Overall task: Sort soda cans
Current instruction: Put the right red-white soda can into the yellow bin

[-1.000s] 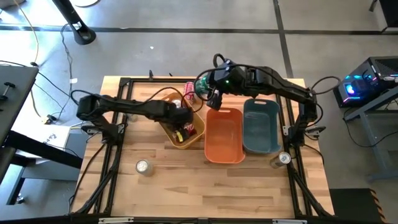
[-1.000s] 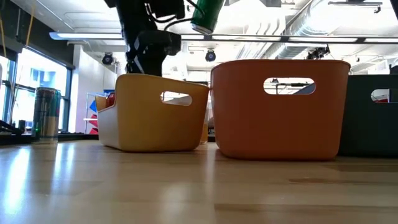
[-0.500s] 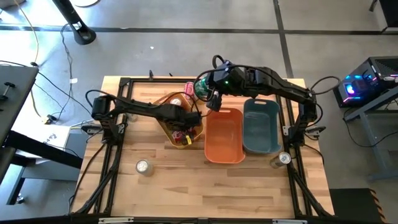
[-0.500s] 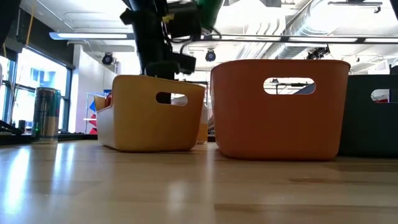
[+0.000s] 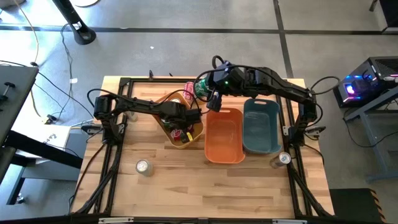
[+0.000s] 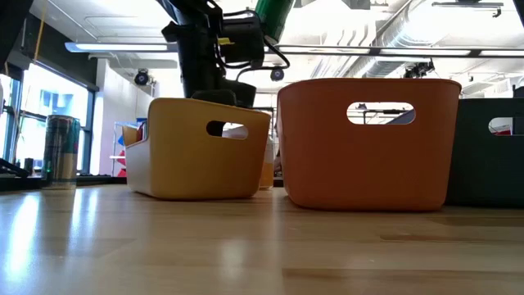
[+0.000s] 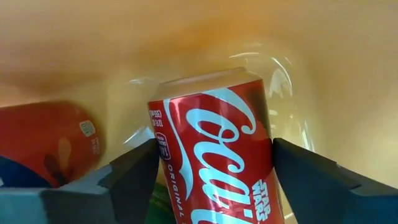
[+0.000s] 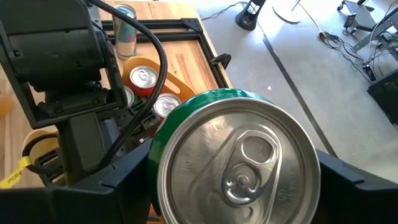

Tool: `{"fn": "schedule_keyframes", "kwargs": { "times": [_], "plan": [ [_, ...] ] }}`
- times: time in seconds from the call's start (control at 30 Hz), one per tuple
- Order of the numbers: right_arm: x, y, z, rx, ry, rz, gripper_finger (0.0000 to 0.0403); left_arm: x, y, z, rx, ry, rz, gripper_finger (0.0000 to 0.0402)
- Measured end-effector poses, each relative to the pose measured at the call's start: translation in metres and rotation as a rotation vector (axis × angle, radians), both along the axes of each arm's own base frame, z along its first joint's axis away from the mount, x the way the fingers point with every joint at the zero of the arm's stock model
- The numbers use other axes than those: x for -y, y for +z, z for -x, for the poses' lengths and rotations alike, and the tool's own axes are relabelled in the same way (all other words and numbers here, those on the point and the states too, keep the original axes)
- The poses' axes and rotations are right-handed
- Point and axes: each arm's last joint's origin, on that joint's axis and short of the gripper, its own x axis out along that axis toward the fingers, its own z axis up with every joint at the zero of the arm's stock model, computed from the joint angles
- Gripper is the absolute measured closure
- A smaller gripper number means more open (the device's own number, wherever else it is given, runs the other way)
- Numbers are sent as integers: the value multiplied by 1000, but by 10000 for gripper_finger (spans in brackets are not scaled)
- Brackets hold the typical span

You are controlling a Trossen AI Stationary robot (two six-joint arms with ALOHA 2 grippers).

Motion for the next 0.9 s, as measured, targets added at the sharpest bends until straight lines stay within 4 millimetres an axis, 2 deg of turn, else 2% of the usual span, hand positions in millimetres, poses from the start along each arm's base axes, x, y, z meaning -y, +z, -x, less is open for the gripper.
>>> {"fn": "schedule_keyframes", "kwargs": {
  "times": [0.33,0.53,0.57,0.63,0.8,0.9],
  "plan": [
    [0,0,0,-4,3,9,116,4,2,2,-23,-45,-9,261],
    [0,0,0,-8,8,15,116,8,20,2,36,-80,-28,389],
    [0,0,0,-9,8,16,116,8,24,2,48,-83,-26,393],
    [0,0,0,-11,11,20,116,8,30,3,61,-97,-31,377],
    [0,0,0,-16,15,31,116,8,45,7,73,-174,-45,314],
    [1,1,1,-32,0,78,116,12,46,9,47,-268,-58,272]
  ]
}}
